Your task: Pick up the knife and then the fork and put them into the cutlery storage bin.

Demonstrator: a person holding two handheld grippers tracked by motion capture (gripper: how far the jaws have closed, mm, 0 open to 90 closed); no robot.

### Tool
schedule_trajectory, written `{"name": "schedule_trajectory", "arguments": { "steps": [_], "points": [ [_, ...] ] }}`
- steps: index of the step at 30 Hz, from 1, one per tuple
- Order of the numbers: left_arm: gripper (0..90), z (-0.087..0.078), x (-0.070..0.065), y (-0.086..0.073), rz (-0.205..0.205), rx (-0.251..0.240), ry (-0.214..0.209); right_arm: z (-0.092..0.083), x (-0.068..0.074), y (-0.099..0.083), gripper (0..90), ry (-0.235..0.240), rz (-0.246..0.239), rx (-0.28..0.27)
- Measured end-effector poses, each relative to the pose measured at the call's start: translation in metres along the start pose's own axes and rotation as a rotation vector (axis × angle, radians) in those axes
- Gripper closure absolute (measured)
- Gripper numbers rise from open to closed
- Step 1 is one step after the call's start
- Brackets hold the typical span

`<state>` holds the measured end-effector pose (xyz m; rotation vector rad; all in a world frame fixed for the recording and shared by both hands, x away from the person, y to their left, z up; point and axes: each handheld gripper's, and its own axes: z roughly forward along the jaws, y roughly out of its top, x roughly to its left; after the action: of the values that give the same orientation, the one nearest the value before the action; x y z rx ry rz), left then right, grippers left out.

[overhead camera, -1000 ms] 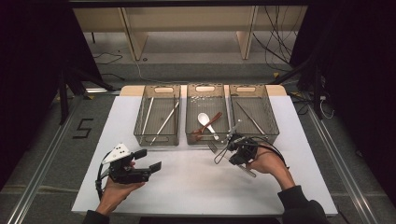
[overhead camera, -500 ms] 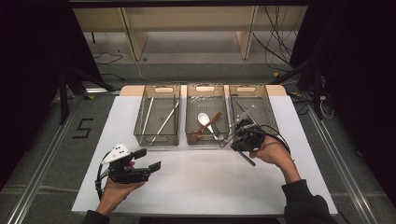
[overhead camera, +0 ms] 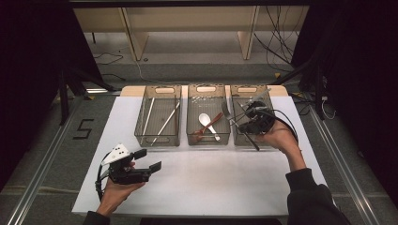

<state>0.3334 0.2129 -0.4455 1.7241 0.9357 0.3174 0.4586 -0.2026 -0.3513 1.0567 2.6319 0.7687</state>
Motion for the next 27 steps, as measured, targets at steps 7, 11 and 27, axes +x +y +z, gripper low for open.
{"name": "schedule_trajectory", "arguments": {
  "steps": [7,11,27],
  "points": [
    [16.7,0.0,0.0,0.0,0.003,-0.001,0.001,-0.002,-0.02,0.007,84.6,-0.04,0.05,-0.013],
    [16.7,0.0,0.001,0.0,0.002,-0.003,0.002,-0.002,-0.031,0.009,84.6,-0.064,0.087,-0.016],
    [16.7,-0.001,0.001,0.0,0.002,-0.004,0.002,0.01,-0.061,0.011,84.6,-0.132,0.18,-0.039]
  ]
}}
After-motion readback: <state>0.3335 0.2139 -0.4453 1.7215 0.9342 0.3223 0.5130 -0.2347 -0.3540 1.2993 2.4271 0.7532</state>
